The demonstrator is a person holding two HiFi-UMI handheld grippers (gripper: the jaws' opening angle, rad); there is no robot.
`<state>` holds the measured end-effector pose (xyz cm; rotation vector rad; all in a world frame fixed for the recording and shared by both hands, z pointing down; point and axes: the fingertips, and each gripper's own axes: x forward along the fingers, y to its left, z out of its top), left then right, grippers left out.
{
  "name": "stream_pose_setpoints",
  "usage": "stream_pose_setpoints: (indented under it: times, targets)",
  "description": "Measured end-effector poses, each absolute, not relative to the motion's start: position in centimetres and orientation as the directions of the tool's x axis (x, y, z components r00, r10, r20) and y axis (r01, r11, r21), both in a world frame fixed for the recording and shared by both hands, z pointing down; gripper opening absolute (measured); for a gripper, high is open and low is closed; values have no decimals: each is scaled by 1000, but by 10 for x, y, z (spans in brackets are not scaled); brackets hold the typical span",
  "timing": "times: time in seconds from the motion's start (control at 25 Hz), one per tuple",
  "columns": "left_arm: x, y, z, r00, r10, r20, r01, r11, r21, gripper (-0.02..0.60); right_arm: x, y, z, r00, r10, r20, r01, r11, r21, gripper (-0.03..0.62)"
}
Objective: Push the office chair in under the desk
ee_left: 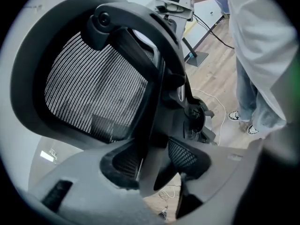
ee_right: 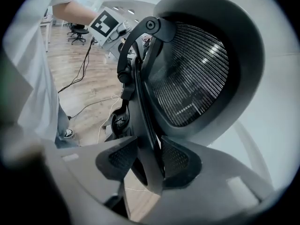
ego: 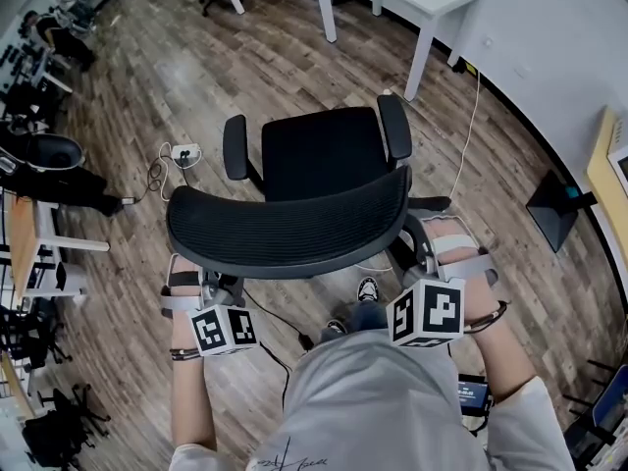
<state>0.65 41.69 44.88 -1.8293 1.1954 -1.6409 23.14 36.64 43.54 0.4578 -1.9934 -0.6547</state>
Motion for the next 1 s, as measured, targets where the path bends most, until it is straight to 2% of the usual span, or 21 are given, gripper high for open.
stream_pose_setpoints:
  times: [0.48, 1.0]
  targets:
    - [-18, 379, 452, -129, -810, 572, -359, -499, -788, 201, 209, 328, 435, -522, -534, 665, -28, 790, 612, 156]
    - [-69, 326, 450, -98, -829, 550, -370, -483, -794, 207, 157, 284, 433, -522, -534, 666, -41, 795, 605, 153]
